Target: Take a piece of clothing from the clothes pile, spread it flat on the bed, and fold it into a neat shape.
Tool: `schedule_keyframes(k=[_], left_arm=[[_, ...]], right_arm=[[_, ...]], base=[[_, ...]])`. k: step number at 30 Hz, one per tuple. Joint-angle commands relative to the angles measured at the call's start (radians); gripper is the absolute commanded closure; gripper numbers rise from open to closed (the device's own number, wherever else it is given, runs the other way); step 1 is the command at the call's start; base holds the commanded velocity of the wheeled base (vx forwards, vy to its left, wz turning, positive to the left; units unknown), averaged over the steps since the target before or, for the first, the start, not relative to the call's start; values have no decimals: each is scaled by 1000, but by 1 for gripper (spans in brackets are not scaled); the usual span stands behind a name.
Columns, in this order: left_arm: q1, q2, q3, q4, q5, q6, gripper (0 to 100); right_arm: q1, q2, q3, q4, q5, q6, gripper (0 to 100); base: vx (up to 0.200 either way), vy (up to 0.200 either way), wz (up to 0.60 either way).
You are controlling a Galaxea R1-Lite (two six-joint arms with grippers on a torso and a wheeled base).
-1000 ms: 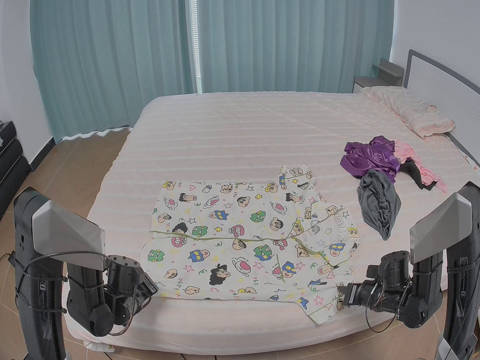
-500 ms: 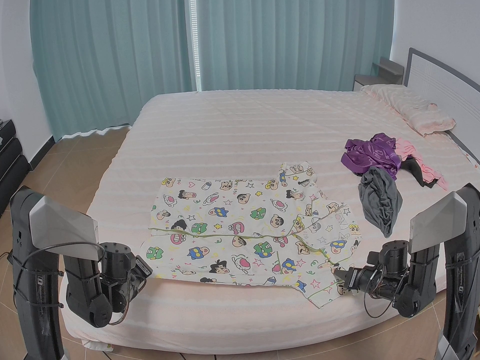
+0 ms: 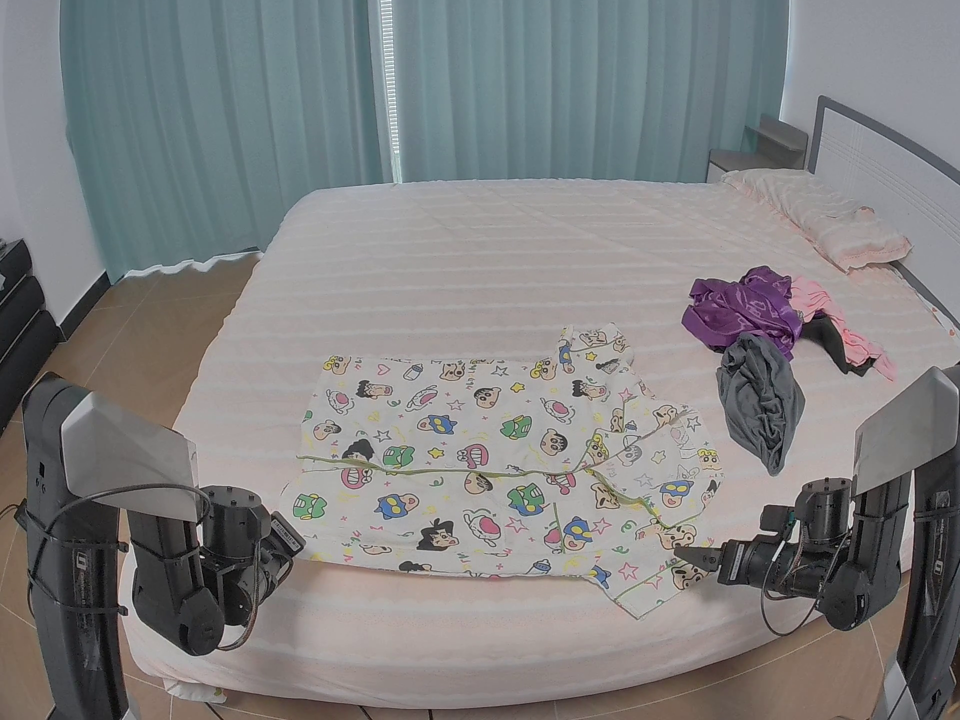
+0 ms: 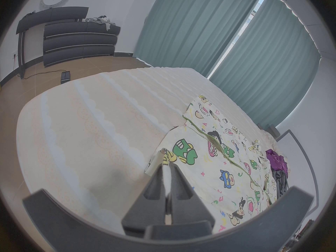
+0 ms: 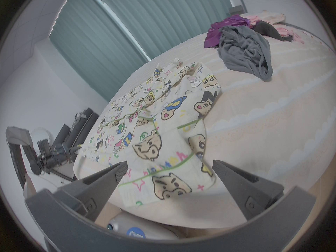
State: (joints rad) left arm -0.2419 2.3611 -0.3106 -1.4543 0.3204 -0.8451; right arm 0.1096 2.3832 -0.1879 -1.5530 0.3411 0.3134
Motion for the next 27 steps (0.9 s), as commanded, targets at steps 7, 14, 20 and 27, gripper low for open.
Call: schedule_keyframes(k=[7,14,20,27], left_arm=[[-2,-19,5,0,0,0,100],[-2,-19,5,0,0,0,100],[-4,-19,5,0,0,1,100],[-54,-23,42,0,5,8,100]], right_arm=[[-1,59,-47,-1,12,-93,0],[10,68,-71,50,12,-123,100],[10,8,-5,62,49,-145,100],[5,-50,110,50,69,-148,100]], base=[[0,0,0],[0,0,0],[0,0,0],[0,0,0]])
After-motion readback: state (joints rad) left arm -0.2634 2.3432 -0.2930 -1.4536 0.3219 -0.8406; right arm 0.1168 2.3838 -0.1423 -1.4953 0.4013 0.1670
